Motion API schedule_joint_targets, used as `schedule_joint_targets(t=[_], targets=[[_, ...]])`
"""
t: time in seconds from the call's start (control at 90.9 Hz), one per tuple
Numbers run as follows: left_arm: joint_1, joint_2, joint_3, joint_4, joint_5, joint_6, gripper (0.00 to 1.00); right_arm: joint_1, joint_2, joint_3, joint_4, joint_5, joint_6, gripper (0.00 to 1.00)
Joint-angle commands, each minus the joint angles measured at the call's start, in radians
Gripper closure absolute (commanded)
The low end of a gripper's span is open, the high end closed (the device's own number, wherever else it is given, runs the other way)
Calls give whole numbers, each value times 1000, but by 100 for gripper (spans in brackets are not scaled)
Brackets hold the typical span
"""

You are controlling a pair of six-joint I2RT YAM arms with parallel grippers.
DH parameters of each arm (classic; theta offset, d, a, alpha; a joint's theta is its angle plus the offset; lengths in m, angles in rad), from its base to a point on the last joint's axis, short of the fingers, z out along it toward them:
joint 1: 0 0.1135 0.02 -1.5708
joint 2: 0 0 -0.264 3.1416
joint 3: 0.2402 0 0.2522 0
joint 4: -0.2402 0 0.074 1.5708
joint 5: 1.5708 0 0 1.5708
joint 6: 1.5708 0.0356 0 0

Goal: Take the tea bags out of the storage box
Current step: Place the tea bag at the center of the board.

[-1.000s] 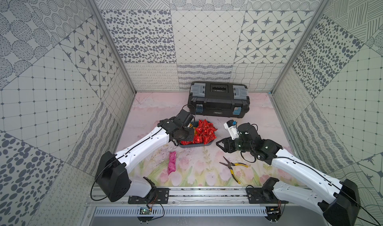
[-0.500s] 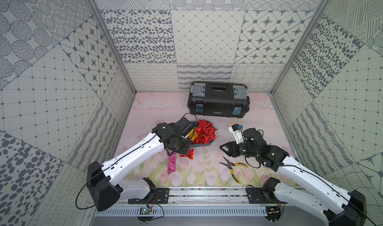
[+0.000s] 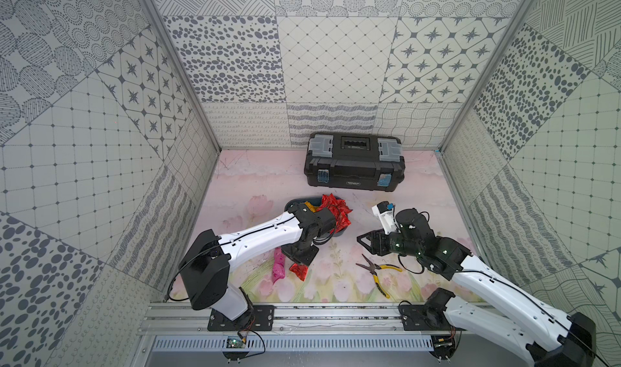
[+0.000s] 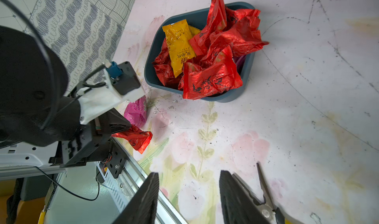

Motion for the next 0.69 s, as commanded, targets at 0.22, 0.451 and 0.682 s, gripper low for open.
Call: schedule_joint_targets(t=[0.22, 0.451, 0.682], targets=[[-9, 33, 40, -40, -71, 44, 77, -3, -17, -9, 5, -10, -12, 48], [-14, -88, 88, -52, -104, 9, 59, -3, -18, -8, -5, -10, -36, 47], [-12, -306, 40, 130, -127, -124, 51, -2, 1, 47, -50, -16, -71, 44]])
